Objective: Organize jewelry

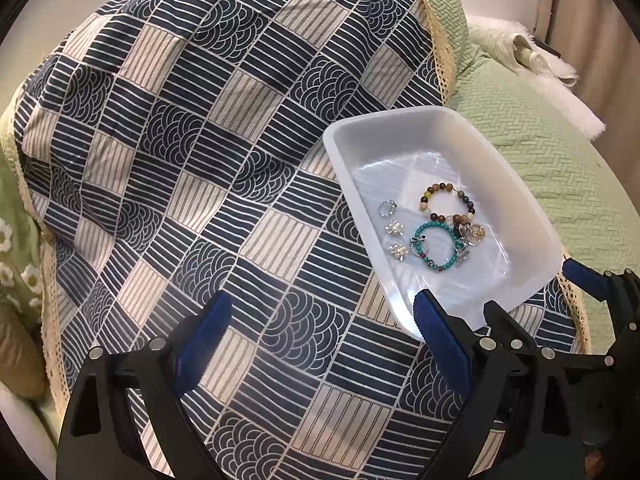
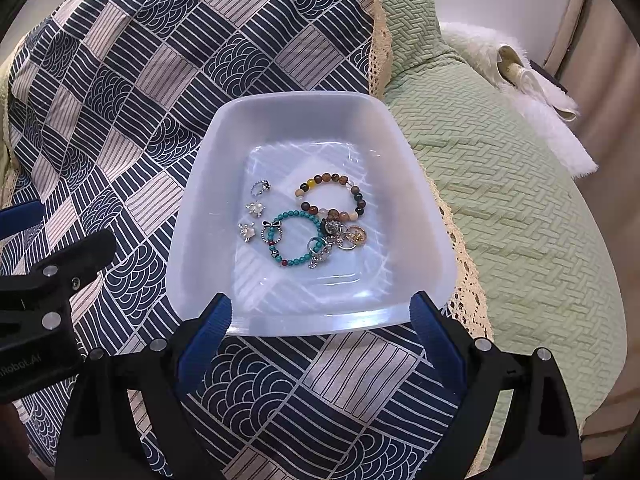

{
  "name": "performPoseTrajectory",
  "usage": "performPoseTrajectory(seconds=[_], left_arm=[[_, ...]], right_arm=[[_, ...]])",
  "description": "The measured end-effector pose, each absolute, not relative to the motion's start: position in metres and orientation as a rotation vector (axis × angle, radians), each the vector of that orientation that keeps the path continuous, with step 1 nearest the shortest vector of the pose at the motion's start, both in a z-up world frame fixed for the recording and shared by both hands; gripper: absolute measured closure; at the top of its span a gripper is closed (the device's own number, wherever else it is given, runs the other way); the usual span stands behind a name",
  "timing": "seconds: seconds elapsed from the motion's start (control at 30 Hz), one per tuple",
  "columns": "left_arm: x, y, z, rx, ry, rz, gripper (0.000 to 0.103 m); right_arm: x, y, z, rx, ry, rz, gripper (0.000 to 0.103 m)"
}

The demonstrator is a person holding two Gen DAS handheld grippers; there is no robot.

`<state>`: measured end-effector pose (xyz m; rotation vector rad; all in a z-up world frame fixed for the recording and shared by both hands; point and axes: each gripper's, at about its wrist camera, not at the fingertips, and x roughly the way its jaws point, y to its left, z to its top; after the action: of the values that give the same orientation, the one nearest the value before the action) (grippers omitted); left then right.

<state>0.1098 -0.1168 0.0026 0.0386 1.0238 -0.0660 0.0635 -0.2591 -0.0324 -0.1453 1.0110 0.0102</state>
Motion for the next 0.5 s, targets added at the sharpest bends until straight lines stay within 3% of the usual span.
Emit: performPoseTrajectory(seconds=[0.5], left_arm=[[0.11,-0.1183,0.0004,0.054,1.027,-0.065,0.015]], right_arm=[[0.062,-0.2599,-0.0324,-0.146,1.009,0.008,0.014]])
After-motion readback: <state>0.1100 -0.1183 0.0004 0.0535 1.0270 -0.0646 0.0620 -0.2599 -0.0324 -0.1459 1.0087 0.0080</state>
